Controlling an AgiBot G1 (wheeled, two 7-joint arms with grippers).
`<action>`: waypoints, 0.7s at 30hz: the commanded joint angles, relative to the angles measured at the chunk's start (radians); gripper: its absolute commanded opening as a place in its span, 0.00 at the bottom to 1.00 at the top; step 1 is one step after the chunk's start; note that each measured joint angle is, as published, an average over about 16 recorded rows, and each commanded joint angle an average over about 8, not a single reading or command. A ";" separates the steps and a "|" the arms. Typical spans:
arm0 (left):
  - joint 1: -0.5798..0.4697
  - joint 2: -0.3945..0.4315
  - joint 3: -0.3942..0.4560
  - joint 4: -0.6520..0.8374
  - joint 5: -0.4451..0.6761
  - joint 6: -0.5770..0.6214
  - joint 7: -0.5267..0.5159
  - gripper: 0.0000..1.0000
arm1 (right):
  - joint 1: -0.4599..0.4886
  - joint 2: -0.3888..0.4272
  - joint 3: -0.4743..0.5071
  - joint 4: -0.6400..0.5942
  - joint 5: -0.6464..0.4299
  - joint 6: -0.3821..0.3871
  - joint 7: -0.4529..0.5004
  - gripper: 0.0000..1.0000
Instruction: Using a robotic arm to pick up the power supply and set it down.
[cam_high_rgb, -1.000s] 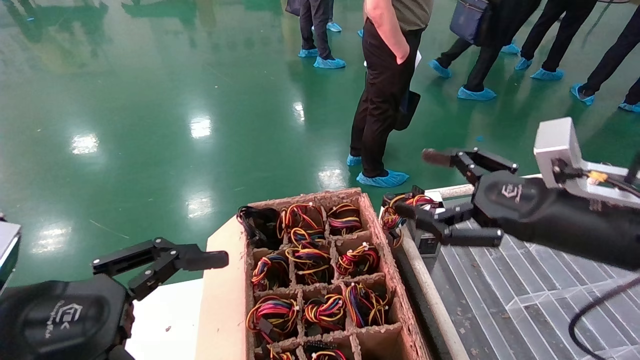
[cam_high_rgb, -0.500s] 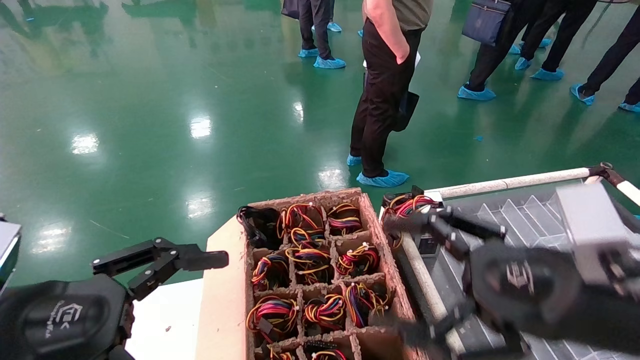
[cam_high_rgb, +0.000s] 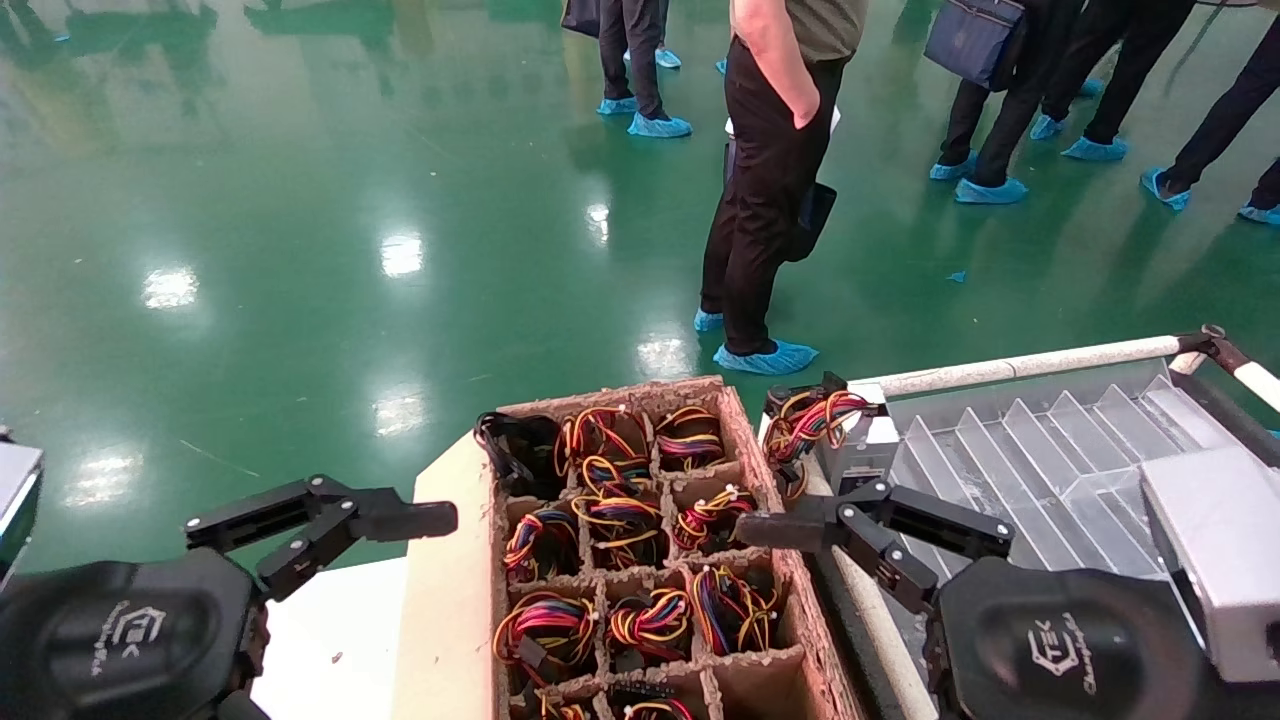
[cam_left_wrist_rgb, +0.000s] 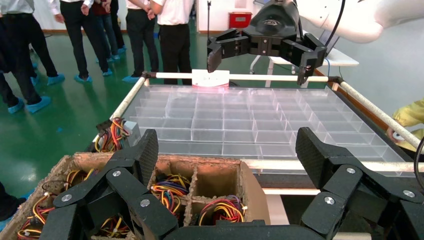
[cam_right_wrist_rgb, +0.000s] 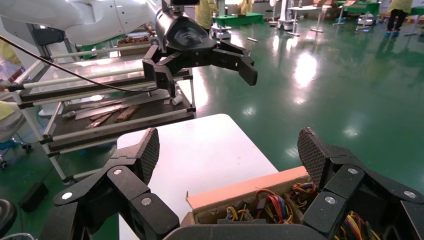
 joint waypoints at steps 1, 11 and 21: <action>0.000 0.000 0.000 0.000 0.000 0.000 0.000 1.00 | -0.001 0.000 0.000 0.001 0.000 0.000 0.000 1.00; 0.000 0.000 0.000 0.000 0.000 0.000 0.000 1.00 | -0.004 0.002 0.001 0.005 0.003 -0.002 0.002 1.00; 0.000 0.000 0.000 0.000 0.000 0.000 0.000 1.00 | -0.006 0.003 0.002 0.010 0.005 -0.003 0.004 1.00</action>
